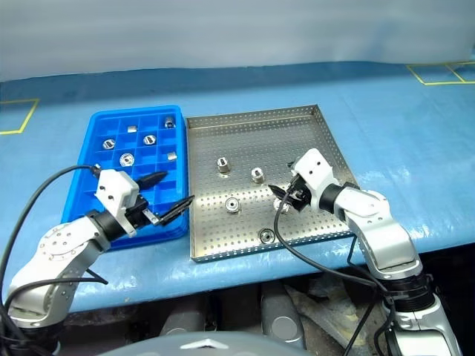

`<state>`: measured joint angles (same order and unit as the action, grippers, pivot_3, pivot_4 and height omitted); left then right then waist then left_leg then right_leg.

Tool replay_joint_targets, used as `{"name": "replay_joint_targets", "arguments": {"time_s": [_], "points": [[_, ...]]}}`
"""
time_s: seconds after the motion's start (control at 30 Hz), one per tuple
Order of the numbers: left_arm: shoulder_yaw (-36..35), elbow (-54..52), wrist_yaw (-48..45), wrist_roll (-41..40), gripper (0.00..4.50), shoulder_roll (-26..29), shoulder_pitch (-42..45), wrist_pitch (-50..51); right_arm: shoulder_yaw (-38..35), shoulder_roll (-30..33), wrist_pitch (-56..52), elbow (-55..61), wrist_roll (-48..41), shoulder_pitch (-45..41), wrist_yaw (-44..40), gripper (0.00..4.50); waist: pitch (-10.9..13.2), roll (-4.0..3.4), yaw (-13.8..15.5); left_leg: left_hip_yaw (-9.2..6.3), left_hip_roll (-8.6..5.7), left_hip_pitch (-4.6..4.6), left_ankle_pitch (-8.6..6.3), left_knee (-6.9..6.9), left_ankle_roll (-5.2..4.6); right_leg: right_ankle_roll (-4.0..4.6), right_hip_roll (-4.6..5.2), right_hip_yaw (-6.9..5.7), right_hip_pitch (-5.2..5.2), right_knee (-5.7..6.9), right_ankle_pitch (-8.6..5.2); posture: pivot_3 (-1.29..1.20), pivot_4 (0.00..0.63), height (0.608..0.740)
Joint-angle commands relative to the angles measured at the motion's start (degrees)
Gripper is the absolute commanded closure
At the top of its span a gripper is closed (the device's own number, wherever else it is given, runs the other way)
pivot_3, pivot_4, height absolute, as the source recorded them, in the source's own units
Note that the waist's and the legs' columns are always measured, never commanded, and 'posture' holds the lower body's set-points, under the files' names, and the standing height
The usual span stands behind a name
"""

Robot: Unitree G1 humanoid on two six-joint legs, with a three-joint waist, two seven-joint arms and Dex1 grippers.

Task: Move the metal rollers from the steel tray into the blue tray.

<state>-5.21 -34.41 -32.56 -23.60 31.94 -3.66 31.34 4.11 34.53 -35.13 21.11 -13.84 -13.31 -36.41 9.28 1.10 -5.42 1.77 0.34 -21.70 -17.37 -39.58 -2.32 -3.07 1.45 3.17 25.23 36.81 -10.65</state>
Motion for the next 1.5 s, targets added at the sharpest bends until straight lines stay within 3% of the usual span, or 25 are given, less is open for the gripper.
{"name": "replay_joint_targets", "arguments": {"time_s": [0.03,1.5], "points": [[0.03,-1.33,-0.22,-0.11,0.0,0.66,0.57,-0.12,-0.76,0.55,0.28,2.23,0.01,-0.8,-0.07,0.7,0.0,0.0,-0.01,0.0,0.0,0.0,0.0,0.0,0.0,0.0,0.0,0.0,0.0,0.0,0.0,-0.14,0.15,0.74],[7.93,2.41,-0.72,2.61,0.0,-1.59,7.05,-1.1,-1.56,-0.91,1.34,2.52,1.86,0.32,2.57,0.7,0.0,0.0,-0.66,0.02,-0.01,0.0,0.0,-0.03,-0.01,-0.03,-0.01,0.03,-0.01,0.0,0.02,-0.19,0.15,0.74]]}}
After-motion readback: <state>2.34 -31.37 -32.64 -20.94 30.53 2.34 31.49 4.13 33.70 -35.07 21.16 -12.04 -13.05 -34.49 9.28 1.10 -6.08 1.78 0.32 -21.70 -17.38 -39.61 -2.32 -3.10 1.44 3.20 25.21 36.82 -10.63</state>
